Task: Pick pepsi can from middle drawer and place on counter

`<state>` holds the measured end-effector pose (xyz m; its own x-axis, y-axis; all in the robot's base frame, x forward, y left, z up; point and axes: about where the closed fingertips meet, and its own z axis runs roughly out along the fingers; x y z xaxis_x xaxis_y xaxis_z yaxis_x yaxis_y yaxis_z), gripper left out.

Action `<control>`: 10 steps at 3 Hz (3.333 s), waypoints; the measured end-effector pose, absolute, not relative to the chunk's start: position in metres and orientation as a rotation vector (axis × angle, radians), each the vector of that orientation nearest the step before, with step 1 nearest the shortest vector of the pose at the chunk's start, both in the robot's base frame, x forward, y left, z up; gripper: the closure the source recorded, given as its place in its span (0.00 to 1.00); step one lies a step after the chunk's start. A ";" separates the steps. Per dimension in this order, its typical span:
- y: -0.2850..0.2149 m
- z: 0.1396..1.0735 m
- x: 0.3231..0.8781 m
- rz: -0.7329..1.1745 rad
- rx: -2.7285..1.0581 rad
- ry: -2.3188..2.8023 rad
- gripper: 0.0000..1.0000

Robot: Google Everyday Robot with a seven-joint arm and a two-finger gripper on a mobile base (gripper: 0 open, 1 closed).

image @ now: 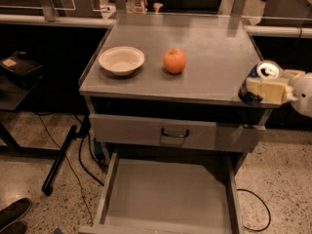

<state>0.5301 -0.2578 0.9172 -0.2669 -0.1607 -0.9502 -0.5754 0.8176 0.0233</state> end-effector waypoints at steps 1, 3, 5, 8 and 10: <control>-0.270 0.954 0.556 0.395 -0.544 1.788 1.00; -0.257 0.919 0.593 0.492 -0.559 1.867 1.00; -0.211 0.898 0.634 0.624 -0.756 1.947 1.00; -0.188 0.888 0.646 0.696 -0.843 1.960 0.75; -0.188 0.888 0.646 0.696 -0.843 1.960 0.28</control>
Offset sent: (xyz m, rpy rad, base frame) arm 0.0507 -0.0050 -0.0014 0.0202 0.0326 -0.0193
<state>0.6458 -0.1882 0.8884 -0.3946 -0.2901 -0.8719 -0.7752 0.6145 0.1464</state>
